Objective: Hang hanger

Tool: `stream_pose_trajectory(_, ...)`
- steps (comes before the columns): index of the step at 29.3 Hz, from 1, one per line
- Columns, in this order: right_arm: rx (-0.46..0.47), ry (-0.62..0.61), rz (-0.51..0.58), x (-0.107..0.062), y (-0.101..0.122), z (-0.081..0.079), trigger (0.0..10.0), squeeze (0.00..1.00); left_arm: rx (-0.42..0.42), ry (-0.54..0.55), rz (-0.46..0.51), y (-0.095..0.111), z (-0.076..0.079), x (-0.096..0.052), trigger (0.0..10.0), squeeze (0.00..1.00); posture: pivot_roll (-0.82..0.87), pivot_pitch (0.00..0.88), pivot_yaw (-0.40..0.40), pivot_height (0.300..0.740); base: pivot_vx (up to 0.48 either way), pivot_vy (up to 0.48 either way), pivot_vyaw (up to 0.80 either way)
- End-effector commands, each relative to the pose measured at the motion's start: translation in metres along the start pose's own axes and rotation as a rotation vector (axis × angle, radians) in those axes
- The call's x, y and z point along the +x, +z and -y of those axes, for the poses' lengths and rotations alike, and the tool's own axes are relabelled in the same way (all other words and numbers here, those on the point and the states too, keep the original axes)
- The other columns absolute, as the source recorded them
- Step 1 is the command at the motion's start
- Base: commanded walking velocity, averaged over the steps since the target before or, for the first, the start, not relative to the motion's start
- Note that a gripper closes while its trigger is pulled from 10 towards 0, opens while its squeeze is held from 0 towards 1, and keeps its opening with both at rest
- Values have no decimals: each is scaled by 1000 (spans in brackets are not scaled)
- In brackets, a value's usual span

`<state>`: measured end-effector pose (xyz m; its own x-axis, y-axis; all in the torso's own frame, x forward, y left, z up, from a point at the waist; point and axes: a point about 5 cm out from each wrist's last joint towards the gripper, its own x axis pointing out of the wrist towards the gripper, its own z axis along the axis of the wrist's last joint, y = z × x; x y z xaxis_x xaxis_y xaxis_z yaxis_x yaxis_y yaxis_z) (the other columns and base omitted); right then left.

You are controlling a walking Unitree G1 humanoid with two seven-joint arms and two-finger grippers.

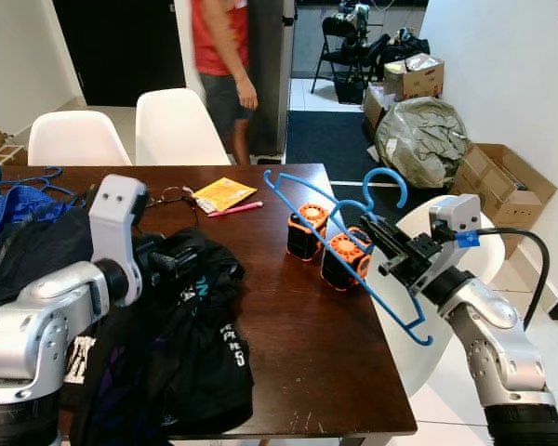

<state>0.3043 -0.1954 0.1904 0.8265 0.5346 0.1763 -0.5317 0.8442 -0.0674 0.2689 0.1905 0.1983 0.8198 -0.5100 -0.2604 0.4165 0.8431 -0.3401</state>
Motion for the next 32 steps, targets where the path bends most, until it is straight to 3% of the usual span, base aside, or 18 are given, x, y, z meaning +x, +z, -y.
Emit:
stream_pose_trajectory(1,7,20,16,2,4,-4,10000,0,-75,-18,-57,-13,1,-6,10000,0,53,3,-14,740,0,0,0)
stream_pose_trajectory(5,8,28,17,2,6,-4,10000,0,-65,-8,-152,-33,1,-16,10000,0,54,11,-12,740,0,0,0)
stream_pose_trajectory(6,14,33,16,3,7,-4,10000,0,116,68,-319,-53,-6,-39,10000,0,57,18,-11,740,0,0,0)
stream_pose_trajectory(10,14,33,16,3,7,-4,10000,0,116,68,-319,-53,-6,-39,10000,0,57,18,-11,740,0,0,0)
stream_pose_trajectory(11,20,36,15,2,8,-4,10000,0,293,139,-465,-62,-14,-59,10000,0,63,22,-13,740,0,0,0)
stream_pose_trajectory(12,20,36,15,2,8,-4,10000,0,293,139,-465,-62,-14,-59,10000,0,63,22,-13,740,0,0,0)
stream_pose_trajectory(13,34,36,12,3,6,-5,10000,0,512,282,-536,-48,-28,-76,10000,0,78,24,-22,740,0,0,0)
stream_pose_trajectory(15,34,36,12,3,6,-5,10000,0,512,282,-536,-48,-28,-76,10000,0,78,24,-22,740,0,0,0)
stream_pose_trajectory(16,43,39,5,4,3,-6,10000,0,702,438,-487,-17,-37,-82,10000,0,78,24,-22,740,0,0,0)
stream_pose_trajectory(18,43,39,5,4,3,-6,10000,0,702,438,-487,-17,-37,-82,10000,0,78,24,-22,740,0,0,0)
stream_pose_trajectory(19,50,40,0,5,0,-7,10000,0,827,568,-350,19,-37,-80,10000,0,82,23,-31,740,0,0,0)
stream_pose_trajectory(20,50,40,0,5,0,-7,10000,0,827,568,-350,19,-37,-80,10000,0,82,23,-31,740,0,0,0)
stream_pose_trajectory(21,59,32,-9,8,-4,-9,10000,0,893,685,-133,53,-33,-77,10000,0,82,23,-27,740,0,0,0)
stream_pose_trajectory(22,59,32,-9,8,-4,-9,10000,0,893,685,-133,53,-33,-77,10000,0,82,23,-27,740,0,0,0)
stream_pose_trajectory(24,64,21,-19,10,-8,-11,10000,0,943,752,62,77,-27,-76,10000,0,81,20,-28,740,0,0,0)
stream_pose_trajectory(25,65,19,-34,11,-13,-15,10000,0,915,790,225,90,-23,-75,10000,0,79,21,-27,740,0,0,0)
stream_pose_trajectory(30,78,40,-63,13,-25,-30,10000,0,848,837,387,94,-24,-76,10000,0,78,21,-26,740,0,0,0)
stream_pose_trajectory(32,107,56,-66,16,-32,-42,10000,0,666,862,511,85,-31,-67,10000,0,72,26,-36,740,0,0,800)
